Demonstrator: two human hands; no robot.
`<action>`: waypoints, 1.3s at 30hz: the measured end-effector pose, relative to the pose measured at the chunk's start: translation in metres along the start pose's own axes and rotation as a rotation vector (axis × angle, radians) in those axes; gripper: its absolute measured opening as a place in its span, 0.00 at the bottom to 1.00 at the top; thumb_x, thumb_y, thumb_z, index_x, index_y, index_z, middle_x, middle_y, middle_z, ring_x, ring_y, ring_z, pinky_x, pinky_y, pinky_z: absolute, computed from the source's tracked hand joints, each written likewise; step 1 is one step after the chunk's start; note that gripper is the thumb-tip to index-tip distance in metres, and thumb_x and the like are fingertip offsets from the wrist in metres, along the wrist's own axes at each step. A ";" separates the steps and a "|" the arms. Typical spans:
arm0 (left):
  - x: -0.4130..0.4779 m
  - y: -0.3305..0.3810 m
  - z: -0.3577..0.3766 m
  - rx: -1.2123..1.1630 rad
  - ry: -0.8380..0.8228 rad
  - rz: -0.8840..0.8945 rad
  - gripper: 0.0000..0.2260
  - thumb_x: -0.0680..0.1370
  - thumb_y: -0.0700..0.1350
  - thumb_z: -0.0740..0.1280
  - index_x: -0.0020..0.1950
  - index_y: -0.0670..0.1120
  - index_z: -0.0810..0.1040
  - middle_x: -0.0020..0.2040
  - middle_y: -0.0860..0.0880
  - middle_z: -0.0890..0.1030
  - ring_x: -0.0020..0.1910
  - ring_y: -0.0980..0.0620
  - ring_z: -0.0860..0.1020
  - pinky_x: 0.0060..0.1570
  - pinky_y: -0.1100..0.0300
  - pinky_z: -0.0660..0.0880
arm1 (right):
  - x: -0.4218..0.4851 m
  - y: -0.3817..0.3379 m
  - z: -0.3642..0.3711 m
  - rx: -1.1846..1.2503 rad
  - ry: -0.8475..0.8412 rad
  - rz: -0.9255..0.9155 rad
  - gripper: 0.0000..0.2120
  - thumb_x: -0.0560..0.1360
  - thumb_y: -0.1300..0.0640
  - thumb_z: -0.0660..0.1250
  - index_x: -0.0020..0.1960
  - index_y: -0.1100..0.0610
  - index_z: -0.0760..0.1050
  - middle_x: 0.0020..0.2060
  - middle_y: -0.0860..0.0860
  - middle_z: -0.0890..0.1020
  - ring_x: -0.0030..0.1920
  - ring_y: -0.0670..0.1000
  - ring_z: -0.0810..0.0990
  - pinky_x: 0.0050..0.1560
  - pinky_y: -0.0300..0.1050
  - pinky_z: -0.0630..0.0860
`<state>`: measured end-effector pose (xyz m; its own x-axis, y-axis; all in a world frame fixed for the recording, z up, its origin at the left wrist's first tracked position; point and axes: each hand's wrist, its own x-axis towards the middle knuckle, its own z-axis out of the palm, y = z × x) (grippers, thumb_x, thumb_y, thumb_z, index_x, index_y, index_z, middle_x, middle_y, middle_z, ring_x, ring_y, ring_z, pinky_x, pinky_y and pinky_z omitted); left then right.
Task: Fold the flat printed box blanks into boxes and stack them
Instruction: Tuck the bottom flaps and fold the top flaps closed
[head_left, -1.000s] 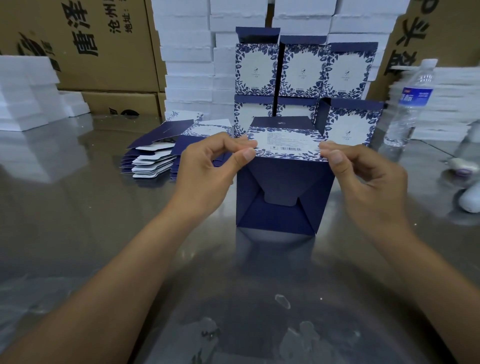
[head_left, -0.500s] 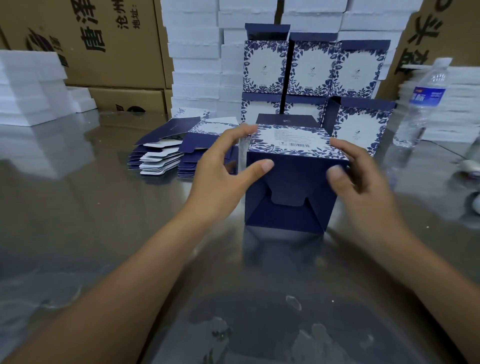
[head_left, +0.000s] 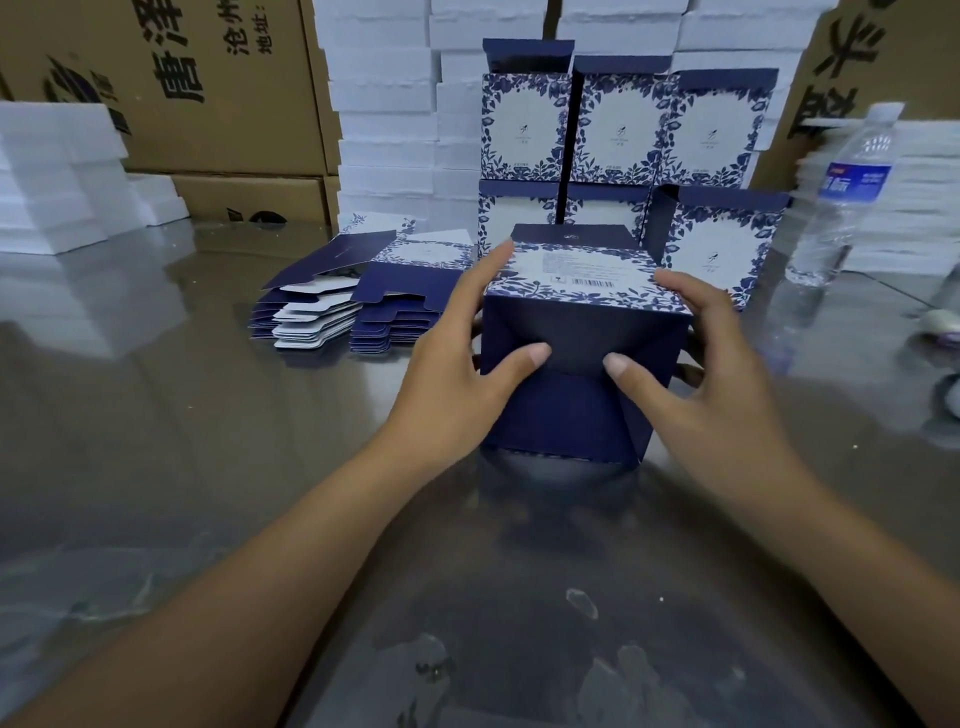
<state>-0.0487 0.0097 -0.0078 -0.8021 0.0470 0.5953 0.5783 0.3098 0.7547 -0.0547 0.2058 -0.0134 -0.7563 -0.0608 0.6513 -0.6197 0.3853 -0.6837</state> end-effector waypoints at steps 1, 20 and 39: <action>0.001 0.000 -0.001 -0.008 -0.037 -0.011 0.30 0.77 0.46 0.68 0.73 0.64 0.57 0.60 0.80 0.66 0.63 0.73 0.67 0.52 0.81 0.65 | 0.000 -0.001 -0.001 0.005 -0.008 0.018 0.28 0.71 0.47 0.70 0.67 0.40 0.64 0.63 0.39 0.73 0.62 0.43 0.74 0.59 0.41 0.74; 0.011 0.000 -0.002 -0.534 0.163 -0.232 0.12 0.83 0.51 0.54 0.56 0.62 0.75 0.55 0.58 0.81 0.55 0.59 0.78 0.56 0.56 0.74 | 0.008 -0.008 0.002 0.563 -0.088 0.665 0.49 0.55 0.32 0.69 0.70 0.55 0.65 0.60 0.45 0.80 0.58 0.46 0.79 0.61 0.47 0.75; 0.017 0.003 -0.005 -0.499 0.206 -0.470 0.19 0.81 0.50 0.60 0.72 0.54 0.63 0.56 0.51 0.77 0.52 0.52 0.77 0.52 0.57 0.75 | 0.016 -0.028 -0.016 0.603 0.181 0.107 0.18 0.62 0.49 0.76 0.46 0.52 0.71 0.41 0.42 0.84 0.46 0.41 0.81 0.50 0.35 0.76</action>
<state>-0.0603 0.0068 0.0058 -0.9670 -0.1808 0.1793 0.2175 -0.2202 0.9509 -0.0463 0.2092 0.0215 -0.8059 0.1266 0.5784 -0.5917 -0.2086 -0.7787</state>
